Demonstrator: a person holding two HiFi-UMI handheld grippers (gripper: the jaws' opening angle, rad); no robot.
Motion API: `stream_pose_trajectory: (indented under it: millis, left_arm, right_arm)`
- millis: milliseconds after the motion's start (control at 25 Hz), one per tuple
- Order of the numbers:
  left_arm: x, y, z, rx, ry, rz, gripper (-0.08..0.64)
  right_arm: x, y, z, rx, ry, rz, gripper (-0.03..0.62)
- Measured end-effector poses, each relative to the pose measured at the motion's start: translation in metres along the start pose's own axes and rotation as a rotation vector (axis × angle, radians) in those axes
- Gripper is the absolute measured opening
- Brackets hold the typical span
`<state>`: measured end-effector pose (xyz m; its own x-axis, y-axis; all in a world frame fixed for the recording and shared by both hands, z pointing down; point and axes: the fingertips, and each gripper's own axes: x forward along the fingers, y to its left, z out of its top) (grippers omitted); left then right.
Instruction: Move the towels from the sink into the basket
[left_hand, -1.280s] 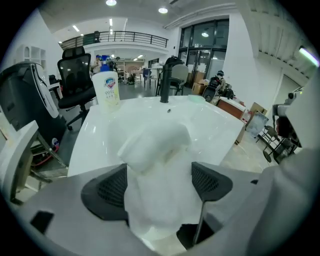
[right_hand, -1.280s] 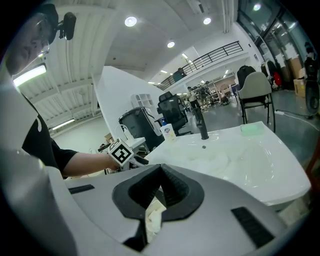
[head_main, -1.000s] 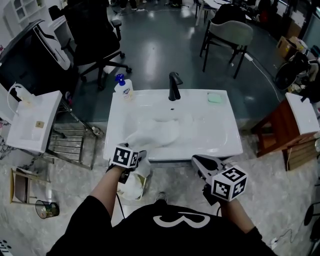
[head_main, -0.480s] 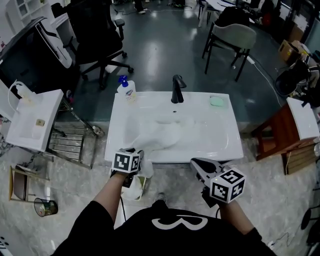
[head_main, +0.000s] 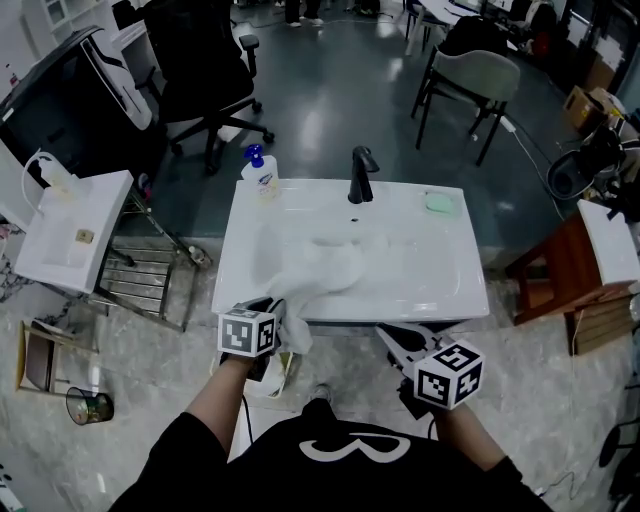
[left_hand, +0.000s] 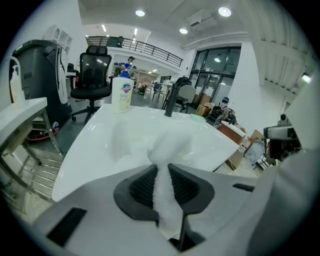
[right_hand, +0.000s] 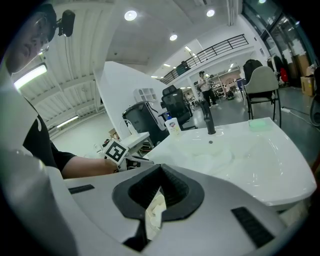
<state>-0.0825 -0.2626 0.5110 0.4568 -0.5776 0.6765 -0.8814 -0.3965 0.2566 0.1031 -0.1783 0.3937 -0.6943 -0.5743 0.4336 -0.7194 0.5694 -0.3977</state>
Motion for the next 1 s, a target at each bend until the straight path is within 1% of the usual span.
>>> stream_pose_trajectory:
  millis: [160,400,600,1000]
  left_arm:
    - [-0.02,-0.011,0.004,0.009,-0.052,-0.004,0.061]
    - [-0.055,-0.029,0.004,-0.012,-0.141,-0.024,0.058]
    - [-0.091,-0.046,-0.002,-0.044,-0.22,-0.035,0.057]
    - [-0.172,-0.084,-0.022,-0.085,-0.374,-0.006,0.052]
  right_arm:
    - [-0.008,0.006,-0.005,-0.005,-0.007,0.006,0.003]
    - [-0.023,0.019,-0.021,-0.016,-0.007,0.02,0.003]
    - [-0.039,0.03,-0.041,-0.022,-0.009,0.037,0.003]
    - [-0.083,0.066,-0.078,-0.045,-0.035,0.085,0.003]
